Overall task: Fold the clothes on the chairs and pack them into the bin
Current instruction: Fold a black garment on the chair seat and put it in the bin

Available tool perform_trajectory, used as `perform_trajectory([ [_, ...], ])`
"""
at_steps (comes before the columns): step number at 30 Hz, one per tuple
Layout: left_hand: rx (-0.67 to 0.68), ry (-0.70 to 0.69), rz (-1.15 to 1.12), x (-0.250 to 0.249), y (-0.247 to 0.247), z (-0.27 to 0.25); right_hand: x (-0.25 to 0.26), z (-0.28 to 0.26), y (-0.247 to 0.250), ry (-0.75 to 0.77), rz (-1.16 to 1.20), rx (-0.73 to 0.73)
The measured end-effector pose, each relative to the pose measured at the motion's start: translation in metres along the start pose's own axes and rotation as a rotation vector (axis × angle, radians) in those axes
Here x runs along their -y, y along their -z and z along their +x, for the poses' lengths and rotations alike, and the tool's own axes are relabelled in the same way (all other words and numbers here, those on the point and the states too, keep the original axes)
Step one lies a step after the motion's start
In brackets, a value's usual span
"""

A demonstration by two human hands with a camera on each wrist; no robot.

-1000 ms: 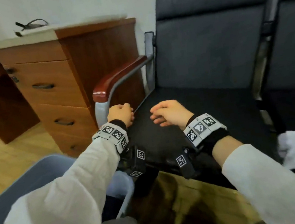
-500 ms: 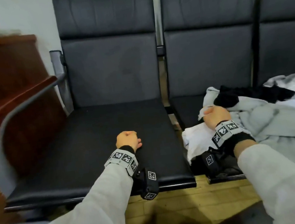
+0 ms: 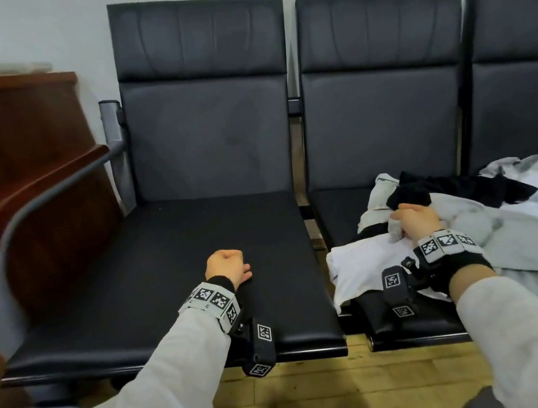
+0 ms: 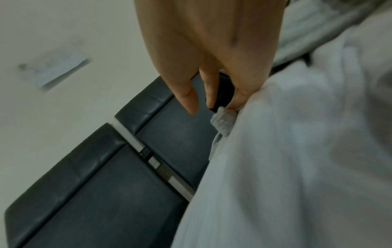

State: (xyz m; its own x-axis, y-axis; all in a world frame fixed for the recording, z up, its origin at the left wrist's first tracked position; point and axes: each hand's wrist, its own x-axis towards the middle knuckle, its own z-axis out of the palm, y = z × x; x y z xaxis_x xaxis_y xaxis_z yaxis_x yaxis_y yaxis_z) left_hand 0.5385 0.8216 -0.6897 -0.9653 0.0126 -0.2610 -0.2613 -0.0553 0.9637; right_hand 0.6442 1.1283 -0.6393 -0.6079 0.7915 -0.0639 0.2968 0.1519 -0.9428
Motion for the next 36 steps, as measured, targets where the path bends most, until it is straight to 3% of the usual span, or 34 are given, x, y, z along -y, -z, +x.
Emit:
perform_trajectory([
  [3,-0.009,-0.006,-0.012,0.001,0.002,-0.001,0.001,0.019,-0.003,-0.019,0.052,0.042],
  [8,-0.030,-0.005,-0.047,-0.001,0.005,-0.003,0.018,0.017,-0.008,-0.075,0.390,0.048],
  [11,-0.017,-0.012,-0.006,-0.004,0.005,-0.006,0.047,-0.004,-0.012,0.007,0.658,0.019],
  [13,0.032,-0.037,0.079,-0.009,0.002,-0.013,0.078,-0.032,-0.020,0.121,0.703,0.155],
  [15,0.103,-0.106,0.197,-0.014,-0.002,-0.021,0.104,-0.064,-0.034,0.227,0.668,0.417],
  [19,0.368,-0.284,0.222,-0.027,-0.015,-0.043,0.119,-0.119,-0.068,0.246,0.486,0.862],
  [22,0.447,-0.369,0.251,-0.032,-0.022,-0.050,0.107,-0.135,-0.088,0.265,0.251,0.993],
  [25,0.401,-0.421,0.258,-0.034,-0.019,-0.050,0.096,-0.137,-0.097,0.266,0.153,1.024],
  [27,0.336,-0.422,0.209,-0.035,-0.014,-0.045,0.093,-0.135,-0.100,0.252,0.158,0.970],
  [29,0.253,-0.423,0.089,-0.043,-0.009,-0.040,0.089,-0.125,-0.105,0.281,0.103,0.808],
  [33,-0.033,-0.381,-0.298,-0.083,0.017,-0.029,0.068,-0.096,-0.108,0.393,-0.579,0.298],
  [36,-0.143,-0.339,-0.598,-0.111,0.054,-0.025,0.051,-0.080,-0.098,0.423,-0.770,0.007],
])
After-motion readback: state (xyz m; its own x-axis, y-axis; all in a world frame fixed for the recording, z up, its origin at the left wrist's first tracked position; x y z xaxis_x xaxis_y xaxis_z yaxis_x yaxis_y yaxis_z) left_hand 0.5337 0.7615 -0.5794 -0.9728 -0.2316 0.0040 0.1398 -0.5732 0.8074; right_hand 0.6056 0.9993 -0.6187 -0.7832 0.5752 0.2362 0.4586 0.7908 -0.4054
